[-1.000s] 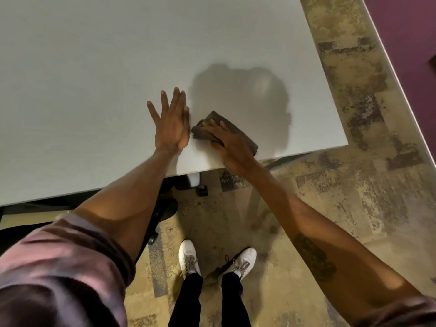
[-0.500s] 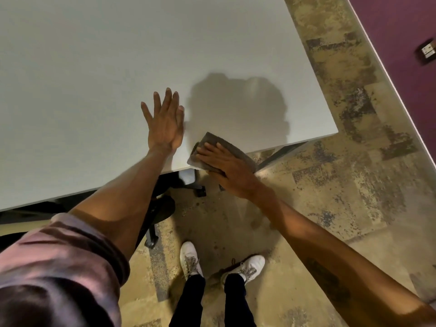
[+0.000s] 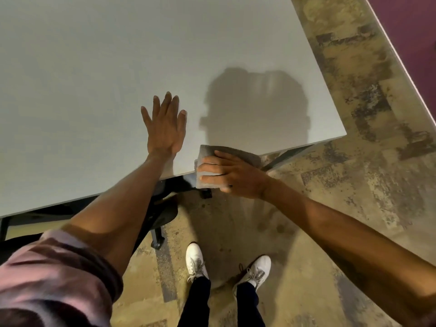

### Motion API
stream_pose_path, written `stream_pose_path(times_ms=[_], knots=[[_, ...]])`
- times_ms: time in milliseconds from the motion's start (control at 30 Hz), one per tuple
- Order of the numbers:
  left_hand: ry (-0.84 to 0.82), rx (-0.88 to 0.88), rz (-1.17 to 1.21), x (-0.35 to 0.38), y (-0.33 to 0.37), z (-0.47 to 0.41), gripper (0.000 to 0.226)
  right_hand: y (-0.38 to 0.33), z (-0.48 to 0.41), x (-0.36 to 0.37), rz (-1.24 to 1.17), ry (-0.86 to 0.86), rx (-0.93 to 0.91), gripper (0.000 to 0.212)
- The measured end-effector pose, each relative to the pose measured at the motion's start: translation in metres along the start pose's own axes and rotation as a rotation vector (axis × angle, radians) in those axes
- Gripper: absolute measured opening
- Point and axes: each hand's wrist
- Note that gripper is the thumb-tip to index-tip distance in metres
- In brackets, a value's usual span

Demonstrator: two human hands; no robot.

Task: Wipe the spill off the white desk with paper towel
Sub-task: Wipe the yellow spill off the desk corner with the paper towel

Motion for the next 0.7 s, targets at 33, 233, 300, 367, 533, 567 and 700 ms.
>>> stream_pose_path(times_ms=[33,233,300,367,533,567,700], knots=[[0.004,0.000,0.002,0.001,0.000,0.000,0.059,-0.002,-0.001,0.003,0.050,-0.010,-0.004,0.041],[0.007,0.000,0.031,0.005,0.001,0.002,0.065,-0.011,0.002,0.004,0.191,-0.131,0.067,0.047],[0.021,-0.024,0.033,0.005,0.004,0.003,0.064,-0.014,0.002,0.003,0.186,-0.169,0.096,0.053],[0.046,-0.070,0.010,0.006,0.012,0.006,0.061,-0.015,0.003,0.000,0.174,-0.179,0.124,0.060],[0.034,-0.124,-0.011,0.012,0.036,0.016,0.062,-0.017,0.013,-0.001,0.322,-0.123,0.130,0.051],[0.034,-0.126,-0.007,0.012,0.039,0.016,0.062,-0.015,0.016,0.000,0.349,-0.106,0.120,0.050],[0.038,-0.131,0.013,0.017,0.052,0.016,0.065,0.003,0.039,0.000,0.374,-0.079,0.122,0.051]])
Point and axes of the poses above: each hand's wrist, its own z-axis away from the middle knuckle, its own x-axis out of the palm, y = z × x, and after that the axes turned 3 degrees about -x, right-handed
